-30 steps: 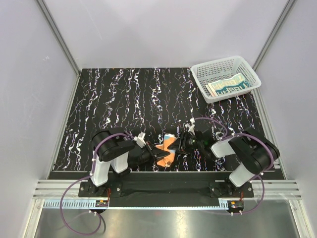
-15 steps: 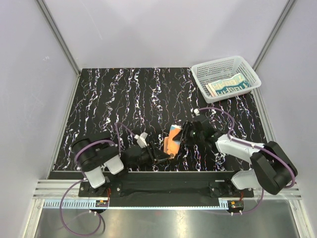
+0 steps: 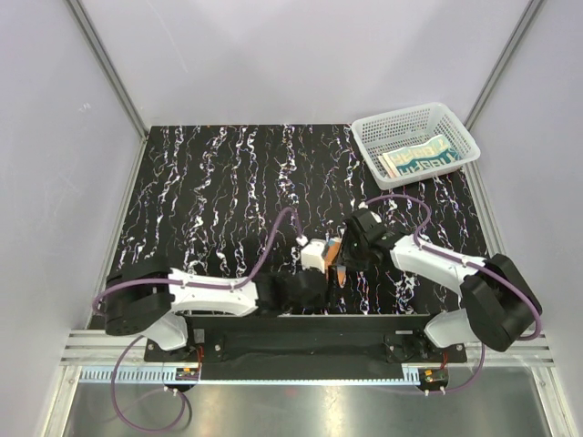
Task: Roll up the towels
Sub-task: Roll the towel
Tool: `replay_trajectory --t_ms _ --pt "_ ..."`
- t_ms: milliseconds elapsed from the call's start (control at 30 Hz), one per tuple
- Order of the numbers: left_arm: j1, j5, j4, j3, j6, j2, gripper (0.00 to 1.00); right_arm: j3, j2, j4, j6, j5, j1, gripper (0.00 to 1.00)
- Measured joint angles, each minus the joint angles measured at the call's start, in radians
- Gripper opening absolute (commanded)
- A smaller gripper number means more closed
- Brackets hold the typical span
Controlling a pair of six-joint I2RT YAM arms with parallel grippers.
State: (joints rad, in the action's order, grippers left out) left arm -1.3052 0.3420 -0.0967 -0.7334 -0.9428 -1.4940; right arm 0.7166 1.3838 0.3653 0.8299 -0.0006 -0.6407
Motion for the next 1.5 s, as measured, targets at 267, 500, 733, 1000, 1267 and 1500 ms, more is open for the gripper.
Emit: replay_trajectory --t_ms 267,500,733,1000,1267,1500 --pt "-0.127 0.270 0.301 -0.243 0.146 -0.195 0.75 0.045 0.023 0.083 0.000 0.024 -0.006 0.00" --pt "-0.167 0.407 0.361 -0.346 0.295 -0.275 0.89 0.056 0.028 0.111 0.000 0.023 -0.010 0.00" --pt "-0.154 0.426 0.329 -0.399 0.386 -0.414 0.94 0.086 0.052 0.150 -0.003 0.021 -0.021 0.00" --pt "-0.076 0.332 0.153 -0.290 0.441 -0.386 0.28 0.114 0.079 0.166 -0.009 0.018 -0.020 0.00" --pt "-0.050 0.281 0.085 -0.263 0.452 -0.373 0.00 0.161 0.088 0.223 -0.025 0.062 -0.018 0.76" --pt "0.045 0.190 0.004 -0.254 0.436 -0.371 0.00 0.203 0.019 0.327 -0.089 0.062 0.140 0.80"
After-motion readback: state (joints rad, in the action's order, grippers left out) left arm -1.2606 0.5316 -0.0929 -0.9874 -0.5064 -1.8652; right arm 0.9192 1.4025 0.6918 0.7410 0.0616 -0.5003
